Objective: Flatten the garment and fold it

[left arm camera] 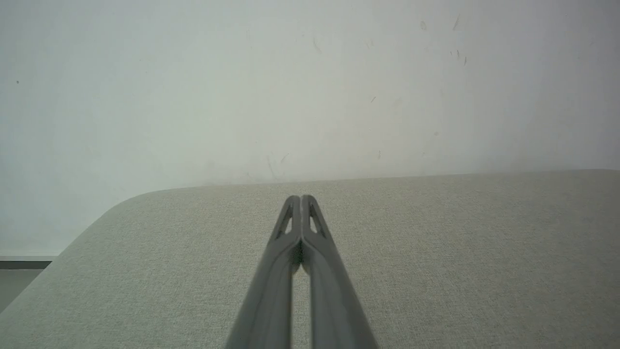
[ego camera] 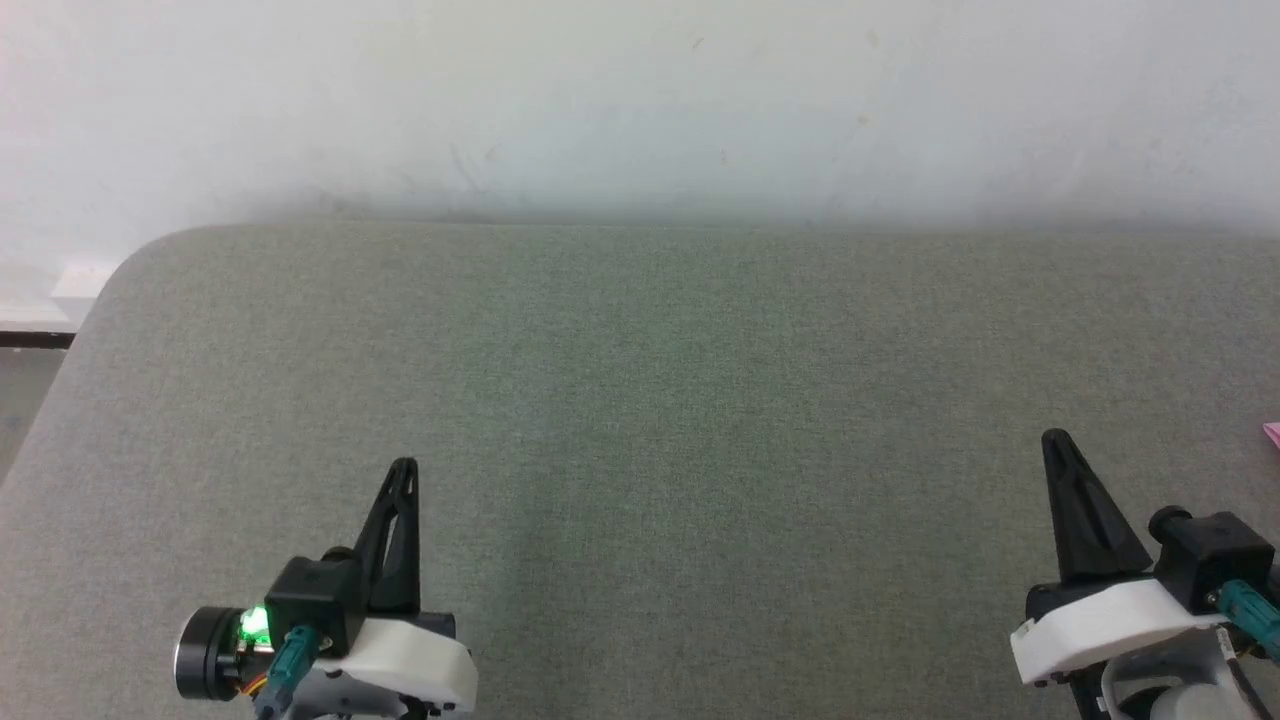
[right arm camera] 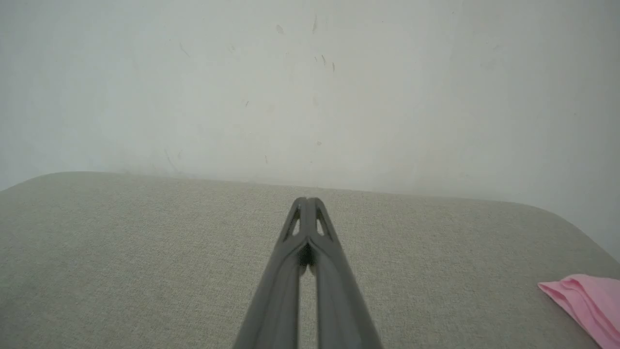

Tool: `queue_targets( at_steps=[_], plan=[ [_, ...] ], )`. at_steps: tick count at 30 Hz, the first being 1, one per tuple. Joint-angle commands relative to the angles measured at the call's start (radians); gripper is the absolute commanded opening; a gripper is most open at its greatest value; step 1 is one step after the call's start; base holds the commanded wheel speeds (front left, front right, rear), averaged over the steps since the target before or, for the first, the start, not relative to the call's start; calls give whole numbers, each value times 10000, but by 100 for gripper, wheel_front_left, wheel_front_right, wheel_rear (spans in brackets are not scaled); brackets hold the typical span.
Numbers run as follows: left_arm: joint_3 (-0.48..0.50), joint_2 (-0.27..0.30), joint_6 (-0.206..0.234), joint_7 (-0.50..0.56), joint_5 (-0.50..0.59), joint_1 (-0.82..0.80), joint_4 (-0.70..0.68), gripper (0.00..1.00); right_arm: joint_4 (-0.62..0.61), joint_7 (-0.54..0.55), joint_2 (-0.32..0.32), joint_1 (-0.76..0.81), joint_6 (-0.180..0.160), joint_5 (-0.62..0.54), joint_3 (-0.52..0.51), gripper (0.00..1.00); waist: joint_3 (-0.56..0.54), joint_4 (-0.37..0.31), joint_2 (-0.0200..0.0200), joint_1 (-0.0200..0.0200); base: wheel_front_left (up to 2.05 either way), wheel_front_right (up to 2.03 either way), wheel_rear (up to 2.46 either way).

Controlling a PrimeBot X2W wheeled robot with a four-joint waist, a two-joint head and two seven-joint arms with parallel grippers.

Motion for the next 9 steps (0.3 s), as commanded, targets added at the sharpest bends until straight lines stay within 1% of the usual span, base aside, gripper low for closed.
queue_targets(
  at_steps=[1, 9],
  plan=[
    [84, -40, -46, 43, 127, -134, 33, 0, -75, 72, 18, -79, -8, -146, 27, 0, -6, 0, 0, -1, 0, 0, 0],
    [173, -90, -99, 207, 167, -160, 43, 0, -110, 230, 22, -92, -10, -213, 100, 0, -48, -3, 0, -1, 0, 0, 0]
  ],
)
